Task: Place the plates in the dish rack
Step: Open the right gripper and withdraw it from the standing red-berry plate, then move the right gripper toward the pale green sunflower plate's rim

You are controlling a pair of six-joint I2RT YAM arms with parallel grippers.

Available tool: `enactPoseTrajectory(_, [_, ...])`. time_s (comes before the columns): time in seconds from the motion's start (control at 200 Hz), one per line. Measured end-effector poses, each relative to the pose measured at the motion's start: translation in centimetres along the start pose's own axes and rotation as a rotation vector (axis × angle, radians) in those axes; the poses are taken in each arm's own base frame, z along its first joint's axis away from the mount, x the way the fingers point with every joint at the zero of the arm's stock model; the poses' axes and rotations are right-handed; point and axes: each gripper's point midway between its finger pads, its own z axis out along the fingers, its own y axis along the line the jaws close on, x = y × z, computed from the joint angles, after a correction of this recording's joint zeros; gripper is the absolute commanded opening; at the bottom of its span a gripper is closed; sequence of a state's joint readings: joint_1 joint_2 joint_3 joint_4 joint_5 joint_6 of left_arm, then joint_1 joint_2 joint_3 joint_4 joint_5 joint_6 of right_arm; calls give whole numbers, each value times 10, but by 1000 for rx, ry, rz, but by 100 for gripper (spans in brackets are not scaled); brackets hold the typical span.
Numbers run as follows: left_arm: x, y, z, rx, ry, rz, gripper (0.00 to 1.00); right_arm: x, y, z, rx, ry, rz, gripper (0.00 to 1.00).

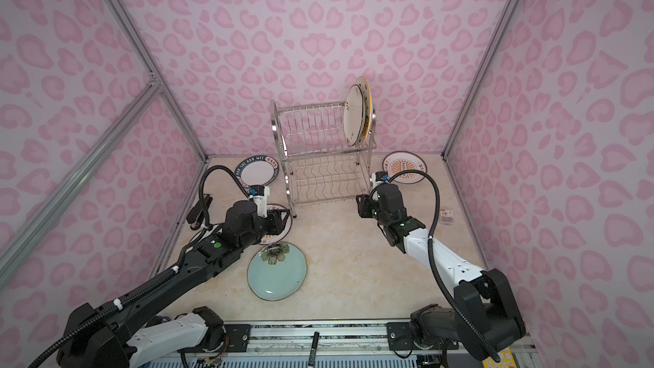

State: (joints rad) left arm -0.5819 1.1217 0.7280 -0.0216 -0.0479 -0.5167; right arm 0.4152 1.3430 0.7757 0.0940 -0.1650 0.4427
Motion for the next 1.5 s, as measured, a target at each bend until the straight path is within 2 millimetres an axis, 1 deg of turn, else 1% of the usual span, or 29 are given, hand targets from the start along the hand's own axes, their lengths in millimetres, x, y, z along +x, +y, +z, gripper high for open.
enactPoseTrajectory(0.09, [9,5,6,-2,27,-15,46,29,19,12,-66,76,17,48])
enactPoseTrajectory(0.285, [22,11,15,-3,60,-51,45,75,60,34,-181,195,44,47])
enactPoseTrajectory(0.415, [23,13,16,-7,65,-71,45,105,78,44,-232,277,69,48])
enactPoseTrajectory(0.515, [22,15,16,-12,63,-75,45,119,87,48,-258,311,83,49])
enactPoseTrajectory(0.735, [20,11,18,2,68,-82,45,137,103,53,-304,362,97,49])
enactPoseTrajectory(0.88, [21,11,20,2,76,-83,45,155,110,57,-322,416,97,49])
enactPoseTrajectory(1.005, [21,10,20,8,77,-84,45,169,118,56,-340,461,95,49])
enactPoseTrajectory(1.5, [21,8,18,21,77,-94,44,182,144,60,-419,519,90,48])
